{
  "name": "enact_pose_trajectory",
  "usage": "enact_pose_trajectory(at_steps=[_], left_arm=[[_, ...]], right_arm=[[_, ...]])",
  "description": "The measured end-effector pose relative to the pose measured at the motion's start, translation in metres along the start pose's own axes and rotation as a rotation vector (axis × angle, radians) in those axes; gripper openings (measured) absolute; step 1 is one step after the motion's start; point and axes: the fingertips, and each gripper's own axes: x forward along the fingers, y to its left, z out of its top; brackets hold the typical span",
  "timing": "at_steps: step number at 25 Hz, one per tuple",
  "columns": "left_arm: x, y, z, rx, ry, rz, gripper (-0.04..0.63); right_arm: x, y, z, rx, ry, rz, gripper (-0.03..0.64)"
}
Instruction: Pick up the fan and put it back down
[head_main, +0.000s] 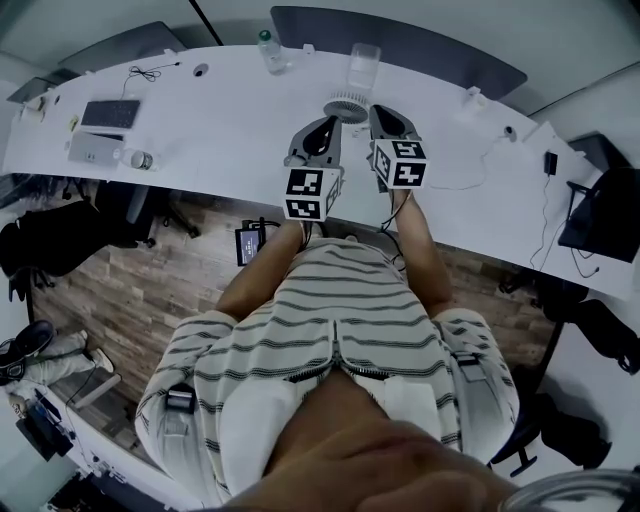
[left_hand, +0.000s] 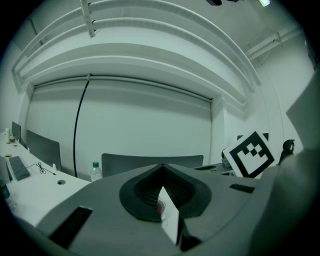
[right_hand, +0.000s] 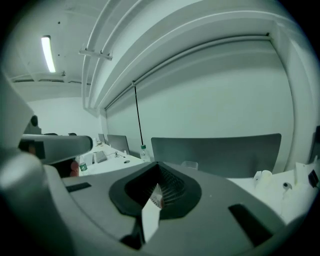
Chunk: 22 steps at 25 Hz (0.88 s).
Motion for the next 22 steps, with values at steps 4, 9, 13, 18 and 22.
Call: enact_pose_trajectory(at_steps=[4,9,13,18,22], left_arm=[[0.001,0.001,0.000,-0.005,-0.002,0.000,0.008],[0.000,0.000,0.003,-0.004,-0.008,0.000,0.008],[0.001,-0.001,0.005,-0.008,-0.014,-0.005,0.008],[0.002,-0.002,0.004,-0.014,-0.013,-0.007,0.008],[0.003,-0.001,0.005,-0.014,-0.016,-0.003,0.008]], right_arm=[[-0.014,0.007,0.010,0.020,-0.026,-0.010,0.011],[-0.026,0.015,0.019,0.013,-0.053,-0.022,0.011],[-0.034,0.021,0.020,0.011,-0.062,-0.028,0.011],[-0.043,0.029,0.023,0.005,-0.073,-0.029,0.011],[-0.045,0.030,0.026,0.032,-0.078,-0.025,0.011]])
